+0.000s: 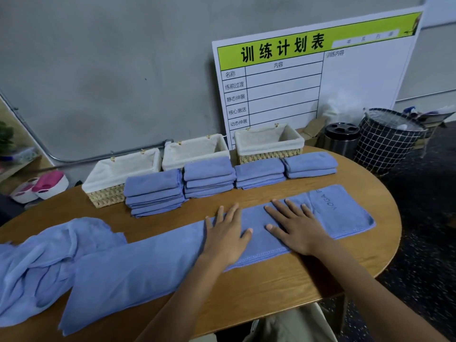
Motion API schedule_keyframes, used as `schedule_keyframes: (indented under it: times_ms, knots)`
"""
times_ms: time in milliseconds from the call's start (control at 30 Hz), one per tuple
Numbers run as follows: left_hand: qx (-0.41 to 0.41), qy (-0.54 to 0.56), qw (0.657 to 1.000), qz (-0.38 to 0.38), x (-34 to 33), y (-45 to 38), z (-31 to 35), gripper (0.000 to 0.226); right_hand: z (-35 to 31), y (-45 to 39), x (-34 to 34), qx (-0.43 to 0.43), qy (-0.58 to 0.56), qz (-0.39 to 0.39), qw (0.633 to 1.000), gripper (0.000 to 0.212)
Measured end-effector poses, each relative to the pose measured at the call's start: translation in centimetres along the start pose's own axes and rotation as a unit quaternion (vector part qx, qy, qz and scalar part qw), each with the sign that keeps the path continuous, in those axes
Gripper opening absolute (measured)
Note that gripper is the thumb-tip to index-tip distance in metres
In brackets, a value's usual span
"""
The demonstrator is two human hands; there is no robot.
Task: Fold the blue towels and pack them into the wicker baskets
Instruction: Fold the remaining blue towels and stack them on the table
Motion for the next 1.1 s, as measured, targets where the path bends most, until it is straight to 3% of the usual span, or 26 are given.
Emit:
schedule_keyframes:
  times_ms: [100, 233, 367, 633, 833, 900, 1033, 1100]
  knots:
    - [-0.031, 0.000, 1.000, 0.002, -1.1, -1.3, 3.2, 0.064, -0.2, 0.1, 0.1, 0.005, -0.009, -0.001, 1.000, 0.106]
    - [-0.027, -0.039, 0.999, -0.018, -2.2, -1.8, 2.8, 0.067, 2.9, 0.7, 0.7, -0.014, -0.017, 0.004, 1.000, 0.109]
    - [-0.022, -0.050, 0.998, -0.028, -1.8, -1.9, 3.1, 0.067, 5.8, 1.4, 1.6, -0.050, -0.020, 0.021, 0.998, 0.093]
    - [-0.032, -0.049, 0.998, -0.023, -2.2, -2.8, 5.2, 0.069, 6.4, 1.5, 1.7, -0.047, -0.019, 0.020, 0.999, 0.091]
    - [-0.035, -0.052, 0.997, -0.037, -2.0, -2.9, 5.1, 0.069, 11.5, 2.6, 2.2, -0.090, -0.029, 0.024, 0.995, 0.112]
    - [-0.034, -0.054, 0.998, -0.024, -1.6, -3.1, 5.4, 0.068, 12.1, 2.8, 2.2, -0.093, -0.031, 0.019, 0.995, 0.113]
    - [-0.036, -0.063, 0.996, 0.047, -0.1, -4.1, 7.0, 0.062, 11.4, 2.9, 2.4, -0.092, -0.031, 0.019, 0.995, 0.095]
    - [-0.052, -0.035, 0.998, 0.032, -0.5, -5.0, 8.3, 0.065, 11.3, 2.9, 2.4, -0.093, -0.029, 0.019, 0.995, 0.092]
Point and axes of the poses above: each hand's wrist, its own y-axis away from the middle knuckle, its own x-axis out of the back of the hand, z = x × y, the point moved 7 cm from there along -y, towards the middle knuckle, and after that the axes turned 8 degrees about -z, right-handed, at the moved point
